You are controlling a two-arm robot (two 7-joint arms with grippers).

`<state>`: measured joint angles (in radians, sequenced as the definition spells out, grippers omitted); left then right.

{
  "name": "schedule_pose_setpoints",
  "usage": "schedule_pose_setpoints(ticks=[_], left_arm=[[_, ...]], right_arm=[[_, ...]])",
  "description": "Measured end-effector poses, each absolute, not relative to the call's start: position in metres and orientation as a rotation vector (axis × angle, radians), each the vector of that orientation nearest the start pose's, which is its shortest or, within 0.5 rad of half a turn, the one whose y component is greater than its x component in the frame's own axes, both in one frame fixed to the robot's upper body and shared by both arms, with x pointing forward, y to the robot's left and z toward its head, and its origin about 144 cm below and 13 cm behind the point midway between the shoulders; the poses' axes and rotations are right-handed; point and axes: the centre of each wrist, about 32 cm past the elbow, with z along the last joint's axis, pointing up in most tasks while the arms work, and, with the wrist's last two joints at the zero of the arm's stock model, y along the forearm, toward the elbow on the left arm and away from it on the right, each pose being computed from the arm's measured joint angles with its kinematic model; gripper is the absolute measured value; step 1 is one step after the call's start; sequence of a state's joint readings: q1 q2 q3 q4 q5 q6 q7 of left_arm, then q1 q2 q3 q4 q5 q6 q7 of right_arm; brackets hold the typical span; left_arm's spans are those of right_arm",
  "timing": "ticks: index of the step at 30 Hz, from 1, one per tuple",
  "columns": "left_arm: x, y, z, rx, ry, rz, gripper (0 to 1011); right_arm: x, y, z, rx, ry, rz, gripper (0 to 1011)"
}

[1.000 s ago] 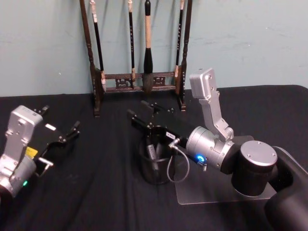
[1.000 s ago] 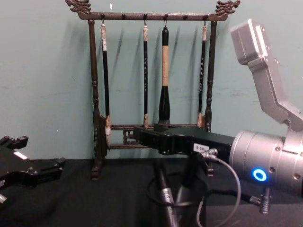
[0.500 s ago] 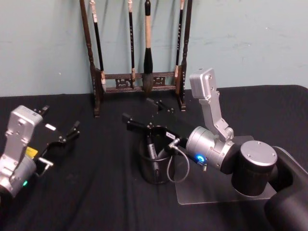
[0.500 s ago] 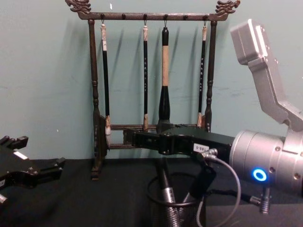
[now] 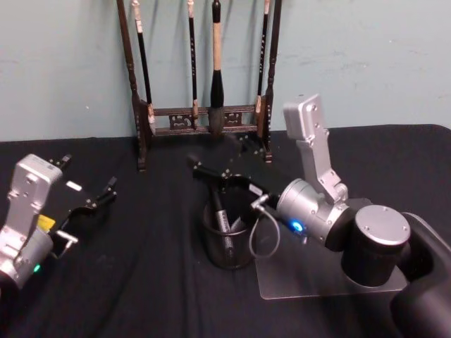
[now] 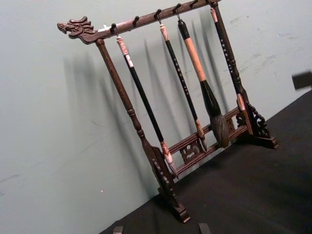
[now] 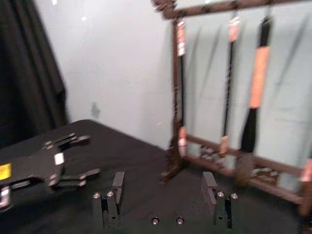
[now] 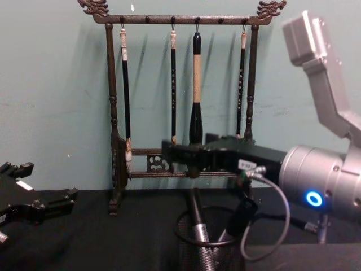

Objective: Pick up the water-based marker from the table and place it into the pen holder.

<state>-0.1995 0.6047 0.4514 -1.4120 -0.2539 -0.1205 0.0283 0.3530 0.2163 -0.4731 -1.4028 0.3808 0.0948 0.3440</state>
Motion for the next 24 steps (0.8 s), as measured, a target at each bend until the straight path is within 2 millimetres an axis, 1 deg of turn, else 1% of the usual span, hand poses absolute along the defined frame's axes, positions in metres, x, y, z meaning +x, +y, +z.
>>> schedule_pose_setpoints(ticks=[1, 2, 4, 9, 10, 11, 13, 14, 19, 24], left_arm=[[0.489, 0.31, 1.14, 0.304, -0.285, 1.248, 1001], [0.489, 0.31, 1.14, 0.304, -0.285, 1.248, 1001], [0.489, 0.31, 1.14, 0.304, -0.285, 1.248, 1001], [0.489, 0.31, 1.14, 0.304, -0.285, 1.248, 1001], [0.489, 0.31, 1.14, 0.305, -0.285, 1.248, 1001], [0.489, 0.31, 1.14, 0.305, -0.285, 1.248, 1001], [0.489, 0.31, 1.14, 0.304, -0.285, 1.248, 1001], [0.489, 0.31, 1.14, 0.304, -0.285, 1.248, 1001], [0.489, 0.31, 1.14, 0.305, -0.285, 1.248, 1001], [0.489, 0.31, 1.14, 0.304, -0.285, 1.248, 1001]], right_arm=[[0.528, -0.161, 1.191, 0.008, 0.019, -0.861, 1002], [0.528, -0.161, 1.191, 0.008, 0.019, -0.861, 1002], [0.525, -0.166, 1.192, 0.01, -0.004, -0.917, 1002], [0.52, -0.179, 1.189, -0.007, -0.042, -1.033, 1002], [0.515, -0.191, 1.182, -0.038, -0.055, -1.107, 1002], [0.515, -0.191, 1.182, -0.038, -0.055, -1.107, 1002], [0.511, -0.2, 1.176, -0.067, -0.046, -1.156, 1002], [0.511, -0.2, 1.176, -0.067, -0.046, -1.156, 1002], [0.499, -0.213, 1.161, -0.129, -0.005, -1.221, 1002], [0.494, -0.216, 1.152, -0.161, 0.02, -1.244, 1002]])
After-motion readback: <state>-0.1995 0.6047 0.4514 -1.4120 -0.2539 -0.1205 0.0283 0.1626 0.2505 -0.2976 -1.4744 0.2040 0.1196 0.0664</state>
